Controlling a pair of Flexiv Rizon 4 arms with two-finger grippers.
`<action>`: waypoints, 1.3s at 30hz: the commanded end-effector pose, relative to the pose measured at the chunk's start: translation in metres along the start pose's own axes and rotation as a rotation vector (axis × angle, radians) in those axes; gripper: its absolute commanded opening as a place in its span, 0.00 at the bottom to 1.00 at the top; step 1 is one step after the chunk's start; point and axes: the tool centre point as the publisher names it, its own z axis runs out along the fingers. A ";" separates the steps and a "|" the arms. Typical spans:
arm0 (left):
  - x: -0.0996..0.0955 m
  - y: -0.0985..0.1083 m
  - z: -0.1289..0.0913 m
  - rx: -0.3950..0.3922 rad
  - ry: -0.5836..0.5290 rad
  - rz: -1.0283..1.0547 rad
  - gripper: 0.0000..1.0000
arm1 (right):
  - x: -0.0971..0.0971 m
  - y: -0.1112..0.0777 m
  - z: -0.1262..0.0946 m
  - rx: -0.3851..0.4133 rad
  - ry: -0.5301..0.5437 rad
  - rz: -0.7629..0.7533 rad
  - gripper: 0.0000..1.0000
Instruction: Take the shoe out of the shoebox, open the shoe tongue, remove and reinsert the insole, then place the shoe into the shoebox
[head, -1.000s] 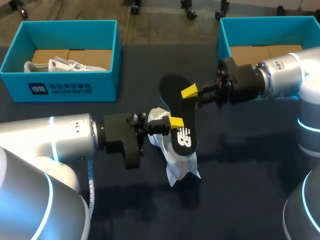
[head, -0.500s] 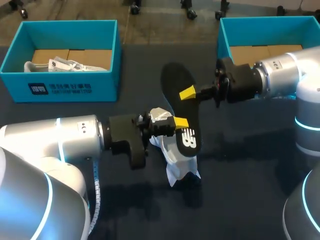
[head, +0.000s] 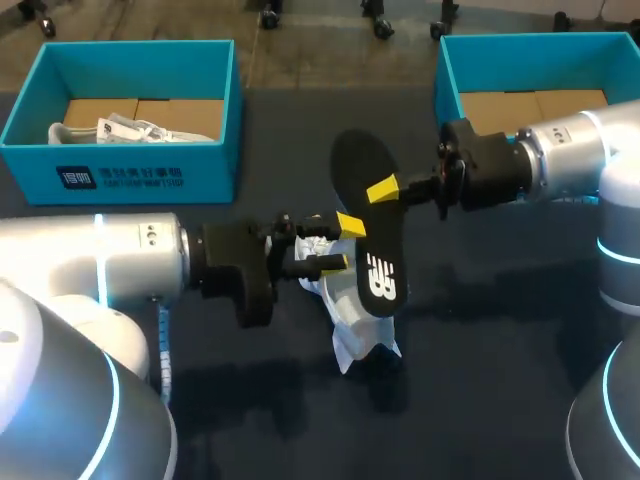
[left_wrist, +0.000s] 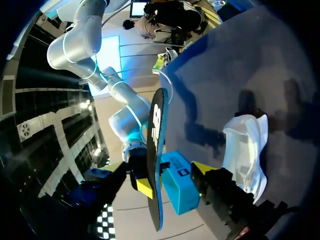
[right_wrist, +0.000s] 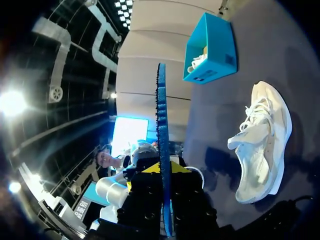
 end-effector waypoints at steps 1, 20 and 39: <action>0.000 0.009 -0.024 0.037 0.076 -0.006 1.00 | -0.001 -0.003 -0.003 -0.004 -0.005 0.005 0.00; -0.011 0.034 -0.036 0.105 0.371 -0.005 1.00 | -0.017 -0.008 -0.001 -0.018 0.010 0.018 0.00; -0.026 0.046 -0.035 0.194 0.680 0.027 1.00 | -0.028 -0.009 0.007 -0.005 0.009 0.022 0.00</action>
